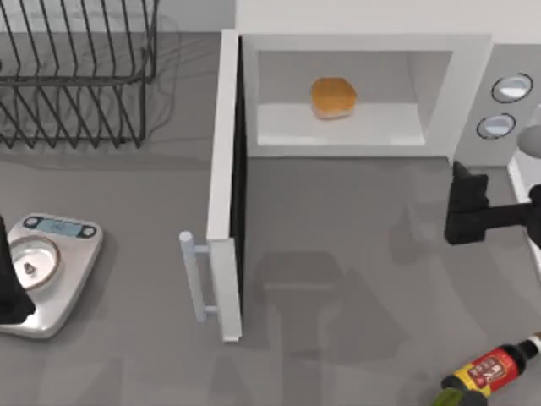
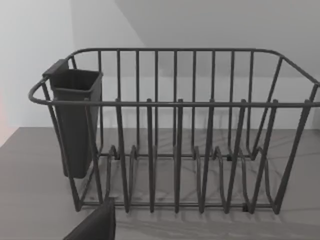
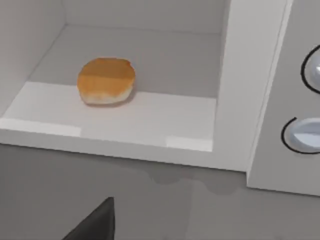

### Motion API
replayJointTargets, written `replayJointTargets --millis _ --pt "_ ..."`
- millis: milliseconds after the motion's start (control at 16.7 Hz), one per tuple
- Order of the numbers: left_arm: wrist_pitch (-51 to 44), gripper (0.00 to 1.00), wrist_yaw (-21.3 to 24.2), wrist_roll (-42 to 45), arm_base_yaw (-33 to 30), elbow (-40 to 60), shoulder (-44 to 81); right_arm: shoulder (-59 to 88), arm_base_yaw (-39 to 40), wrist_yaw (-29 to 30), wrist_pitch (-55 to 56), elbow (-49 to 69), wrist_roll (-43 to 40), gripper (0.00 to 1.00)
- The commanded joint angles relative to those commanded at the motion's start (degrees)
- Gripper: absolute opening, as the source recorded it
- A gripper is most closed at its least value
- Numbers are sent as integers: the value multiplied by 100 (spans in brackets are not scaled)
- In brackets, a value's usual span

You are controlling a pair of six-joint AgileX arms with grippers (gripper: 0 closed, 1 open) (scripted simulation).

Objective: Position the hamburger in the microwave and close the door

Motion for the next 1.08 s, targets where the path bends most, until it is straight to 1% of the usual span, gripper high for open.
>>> replayJointTargets --millis 120,300,540,780,1080 --pt "0 100 0 0 0 0 0 -1264 -517 -526 -230 -676 -226 100" --pt "0 100 0 0 0 0 0 -3079 -1286 -1149 -573 -1484 -523 100" --pt "0 100 0 0 0 0 0 -4948 -2213 -1666 -985 -2159 -759 100" --pt "0 100 0 0 0 0 0 -5894 -2810 -1858 -1290 -2433 -871 100" --pt "0 100 0 0 0 0 0 -6007 -2886 -1872 -1332 -2459 -888 100"
